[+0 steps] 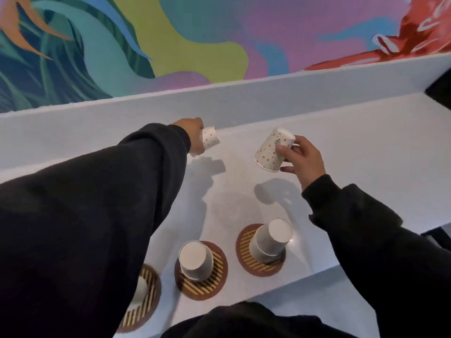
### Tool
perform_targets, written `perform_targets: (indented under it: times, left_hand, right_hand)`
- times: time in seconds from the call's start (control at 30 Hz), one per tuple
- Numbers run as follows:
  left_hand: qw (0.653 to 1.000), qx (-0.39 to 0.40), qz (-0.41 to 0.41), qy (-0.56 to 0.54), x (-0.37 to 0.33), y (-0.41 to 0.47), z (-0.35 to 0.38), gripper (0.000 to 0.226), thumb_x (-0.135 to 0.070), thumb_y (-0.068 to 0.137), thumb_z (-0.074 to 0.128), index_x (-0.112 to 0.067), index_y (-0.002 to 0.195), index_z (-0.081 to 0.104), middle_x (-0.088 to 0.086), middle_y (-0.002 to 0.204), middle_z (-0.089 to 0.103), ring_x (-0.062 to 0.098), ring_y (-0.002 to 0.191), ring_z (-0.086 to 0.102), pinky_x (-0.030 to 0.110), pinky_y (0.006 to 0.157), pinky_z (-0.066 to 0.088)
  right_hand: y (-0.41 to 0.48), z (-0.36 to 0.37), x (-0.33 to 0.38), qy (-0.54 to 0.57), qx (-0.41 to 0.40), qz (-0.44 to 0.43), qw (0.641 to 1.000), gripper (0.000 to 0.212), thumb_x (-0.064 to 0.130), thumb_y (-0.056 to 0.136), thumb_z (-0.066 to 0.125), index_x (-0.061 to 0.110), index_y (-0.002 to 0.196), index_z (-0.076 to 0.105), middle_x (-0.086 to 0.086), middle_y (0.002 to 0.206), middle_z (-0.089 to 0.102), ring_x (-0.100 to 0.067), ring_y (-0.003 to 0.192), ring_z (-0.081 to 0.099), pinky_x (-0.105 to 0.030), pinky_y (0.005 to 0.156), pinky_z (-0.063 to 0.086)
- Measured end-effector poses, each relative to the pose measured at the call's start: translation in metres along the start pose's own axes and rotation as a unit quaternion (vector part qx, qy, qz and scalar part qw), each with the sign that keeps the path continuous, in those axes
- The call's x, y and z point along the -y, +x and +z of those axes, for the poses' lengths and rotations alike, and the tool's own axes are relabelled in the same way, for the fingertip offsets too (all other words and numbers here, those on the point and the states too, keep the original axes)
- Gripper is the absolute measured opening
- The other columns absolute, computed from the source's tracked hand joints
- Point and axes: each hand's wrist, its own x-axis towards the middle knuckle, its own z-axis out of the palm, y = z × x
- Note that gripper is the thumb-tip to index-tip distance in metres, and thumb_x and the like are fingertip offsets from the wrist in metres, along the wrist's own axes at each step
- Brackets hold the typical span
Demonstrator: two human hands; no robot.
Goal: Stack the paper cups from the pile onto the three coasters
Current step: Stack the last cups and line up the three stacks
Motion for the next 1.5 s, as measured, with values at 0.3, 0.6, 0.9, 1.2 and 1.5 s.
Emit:
perform_targets:
  times: [0.3, 0.6, 0.9, 1.2, 1.5]
  left_hand:
    - [0.978, -0.087, 0.151, -0.11, -0.057, -0.104, -0.043, 0.079, -0.033, 0.07, 0.086, -0.027, 0.138, 0.047, 0.001, 0.118, 0.064, 0.03, 0.104, 0.061, 0.045, 0.091, 0.055]
    - [0.951, -0.082, 0.21, -0.212, -0.102, -0.192, -0.03, 0.068, -0.037, 0.075, 0.087, -0.023, 0.128, 0.048, 0.0, 0.116, 0.064, 0.024, 0.1, 0.062, 0.039, 0.084, 0.056]
    - [0.915, -0.047, 0.141, -0.376, -0.134, -0.221, 0.059, 0.072, -0.031, 0.075, 0.088, -0.03, 0.132, 0.043, -0.006, 0.122, 0.062, 0.018, 0.11, 0.06, 0.033, 0.087, 0.056]
    - [0.899, -0.095, 0.084, -0.419, -0.151, -0.223, 0.13, 0.069, -0.024, 0.076, 0.086, -0.037, 0.129, 0.042, -0.012, 0.117, 0.061, 0.011, 0.107, 0.06, 0.022, 0.085, 0.052]
    - [0.928, -0.066, 0.049, -0.365, -0.148, -0.217, 0.183, 0.075, -0.036, 0.077, 0.083, -0.036, 0.137, 0.038, -0.008, 0.128, 0.062, 0.016, 0.117, 0.06, 0.032, 0.098, 0.053]
  right_hand:
    - [-0.158, -0.017, -0.005, -0.079, -0.06, -0.118, 0.988, 0.042, 0.013, 0.087, 0.082, 0.031, 0.12, 0.064, 0.014, 0.114, 0.072, -0.009, 0.104, 0.069, -0.027, 0.081, 0.059]
    - [-0.182, -0.003, -0.06, -0.068, -0.068, -0.073, 0.993, 0.042, 0.019, 0.086, 0.083, 0.037, 0.119, 0.063, 0.017, 0.116, 0.071, -0.007, 0.107, 0.067, -0.033, 0.086, 0.059]
    - [-0.186, -0.005, -0.103, -0.073, -0.028, -0.003, 0.997, 0.051, 0.016, 0.084, 0.085, 0.041, 0.119, 0.059, 0.024, 0.115, 0.066, 0.0, 0.109, 0.062, -0.004, 0.07, 0.051]
    - [-0.18, -0.011, -0.127, -0.098, 0.007, 0.035, 0.995, 0.059, 0.03, 0.081, 0.088, 0.04, 0.13, 0.056, 0.019, 0.119, 0.065, 0.0, 0.109, 0.059, -0.021, 0.088, 0.048]
    - [-0.175, -0.023, -0.137, -0.151, 0.034, 0.002, 0.988, 0.062, 0.017, 0.081, 0.084, 0.045, 0.127, 0.054, 0.021, 0.121, 0.063, 0.001, 0.112, 0.058, -0.024, 0.096, 0.052]
